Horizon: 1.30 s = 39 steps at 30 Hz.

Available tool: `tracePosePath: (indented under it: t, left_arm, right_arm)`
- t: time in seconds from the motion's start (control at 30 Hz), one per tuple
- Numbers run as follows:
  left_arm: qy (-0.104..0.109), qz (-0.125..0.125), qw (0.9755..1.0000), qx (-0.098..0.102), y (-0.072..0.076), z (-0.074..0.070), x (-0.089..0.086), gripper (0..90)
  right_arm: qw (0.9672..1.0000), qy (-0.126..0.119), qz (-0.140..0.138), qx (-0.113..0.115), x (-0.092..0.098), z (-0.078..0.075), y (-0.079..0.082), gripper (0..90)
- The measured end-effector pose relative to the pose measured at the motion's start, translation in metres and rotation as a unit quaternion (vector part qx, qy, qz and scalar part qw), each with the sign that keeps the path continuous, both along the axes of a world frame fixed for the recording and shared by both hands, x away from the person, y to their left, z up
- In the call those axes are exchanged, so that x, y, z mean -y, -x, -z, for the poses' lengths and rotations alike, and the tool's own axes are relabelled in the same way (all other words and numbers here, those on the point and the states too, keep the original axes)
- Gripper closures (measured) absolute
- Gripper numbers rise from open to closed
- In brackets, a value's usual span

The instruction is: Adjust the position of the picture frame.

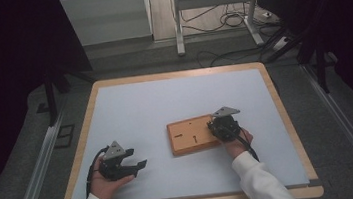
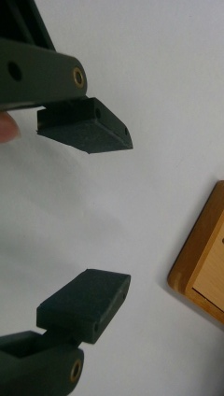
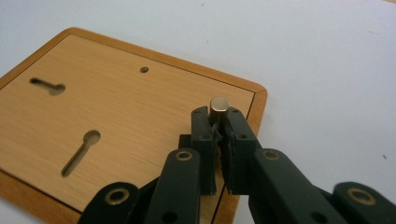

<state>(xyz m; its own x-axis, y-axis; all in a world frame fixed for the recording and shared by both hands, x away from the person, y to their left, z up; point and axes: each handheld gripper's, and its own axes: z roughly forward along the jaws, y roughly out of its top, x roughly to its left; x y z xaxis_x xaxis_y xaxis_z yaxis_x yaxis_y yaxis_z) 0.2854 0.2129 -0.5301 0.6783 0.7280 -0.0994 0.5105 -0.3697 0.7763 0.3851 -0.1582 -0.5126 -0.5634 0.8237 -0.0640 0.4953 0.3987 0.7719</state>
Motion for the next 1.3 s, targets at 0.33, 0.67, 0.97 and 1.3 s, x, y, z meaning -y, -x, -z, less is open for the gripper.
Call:
tracePosePath:
  t: [0.33,0.67,0.97,1.3]
  left_arm:
    - [0.000,0.000,1.0000,0.001,0.000,0.000,-0.001,29.8]
    - [-0.003,-0.003,1.0000,0.001,-0.002,-0.001,0.001,31.1]
    - [0.001,0.014,0.9998,0.015,-0.025,-0.012,0.014,47.6]
    - [-0.039,0.038,0.9984,0.016,-0.062,-0.016,0.037,85.1]
  right_arm:
    - [0.9999,-0.006,-0.016,0.002,-0.021,0.003,-0.016,84.9]
    - [0.9997,-0.014,-0.015,0.011,-0.014,-0.001,-0.010,62.1]
    - [0.9987,-0.050,-0.010,-0.001,0.043,-0.016,0.046,33.4]
    - [0.9987,-0.049,0.011,-0.003,0.088,-0.007,0.083,29.7]
